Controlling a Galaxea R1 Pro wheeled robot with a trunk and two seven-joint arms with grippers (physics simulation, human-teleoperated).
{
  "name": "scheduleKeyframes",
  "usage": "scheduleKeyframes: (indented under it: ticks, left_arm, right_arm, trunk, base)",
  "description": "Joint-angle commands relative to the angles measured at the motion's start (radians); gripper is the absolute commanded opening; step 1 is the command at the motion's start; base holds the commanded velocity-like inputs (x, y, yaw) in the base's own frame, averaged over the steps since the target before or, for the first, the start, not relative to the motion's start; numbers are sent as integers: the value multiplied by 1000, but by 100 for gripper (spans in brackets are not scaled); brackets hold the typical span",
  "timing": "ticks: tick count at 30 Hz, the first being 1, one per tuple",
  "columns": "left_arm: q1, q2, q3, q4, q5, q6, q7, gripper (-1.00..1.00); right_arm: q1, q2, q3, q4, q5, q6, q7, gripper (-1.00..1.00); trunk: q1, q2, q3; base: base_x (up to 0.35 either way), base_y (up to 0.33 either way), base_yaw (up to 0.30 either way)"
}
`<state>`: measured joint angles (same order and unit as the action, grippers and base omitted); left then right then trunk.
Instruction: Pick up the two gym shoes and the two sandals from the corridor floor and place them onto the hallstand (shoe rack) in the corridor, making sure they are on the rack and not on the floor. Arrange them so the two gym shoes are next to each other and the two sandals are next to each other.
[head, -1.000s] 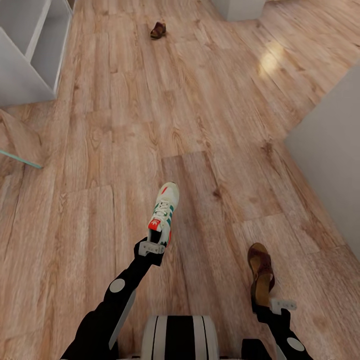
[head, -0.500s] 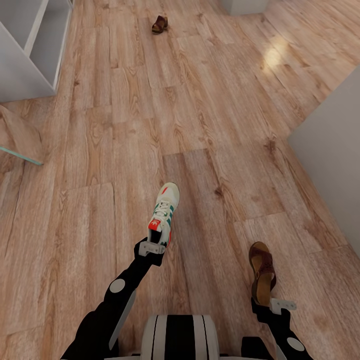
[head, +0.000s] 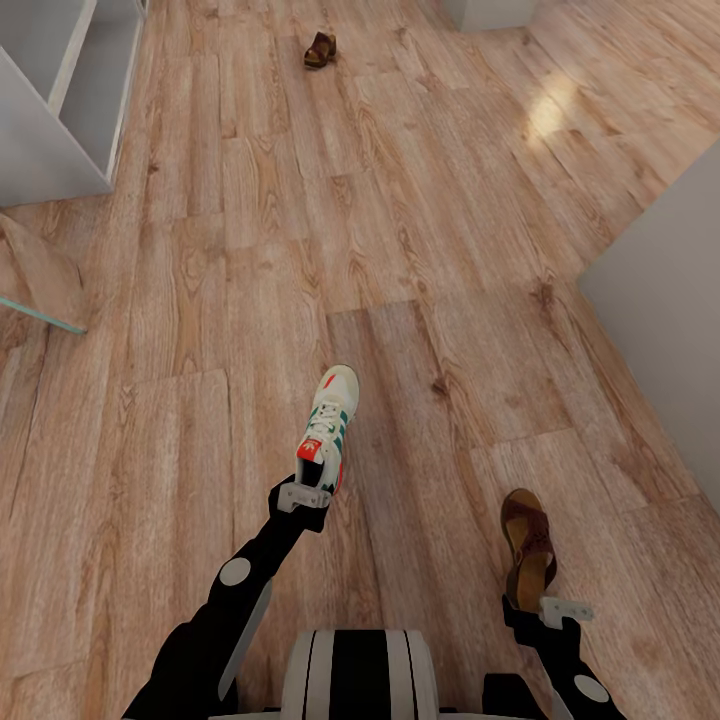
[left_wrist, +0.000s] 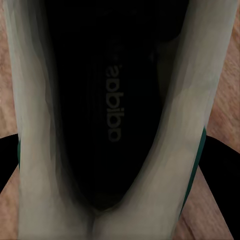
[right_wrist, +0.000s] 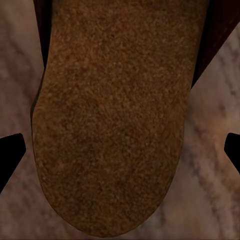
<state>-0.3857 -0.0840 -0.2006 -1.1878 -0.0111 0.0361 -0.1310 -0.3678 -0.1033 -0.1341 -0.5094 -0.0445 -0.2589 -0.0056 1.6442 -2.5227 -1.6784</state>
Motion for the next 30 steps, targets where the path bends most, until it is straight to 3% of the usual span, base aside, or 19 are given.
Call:
scheduleKeyframes:
  ticks: [1,12,13,30]
  left_arm:
    - [0,0,1,-1,-1,4,-4,-100]
    - [0,0,1,-1,-1,4,-4,-100]
    - [0,0,1,-1,-1,4,-4,-100]
    - [0,0,1,-1,-3,4,-4,-100]
  right_arm:
    - [0,0,1,1,-5,-3,-1,100]
    - [0,0,1,1,-5,-3,-1,100]
    - [0,0,1,1,-5,-3,-1,-100]
    - [0,4,2,3,-4,-3,-1,-100]
  trunk:
    - [0,0,0]
    - [0,0,0]
    - [0,0,0]
    - [0,0,0]
  base:
    - [4,2,0]
    - [1,0,0]
    - [0,0,0]
    - [0,0,0]
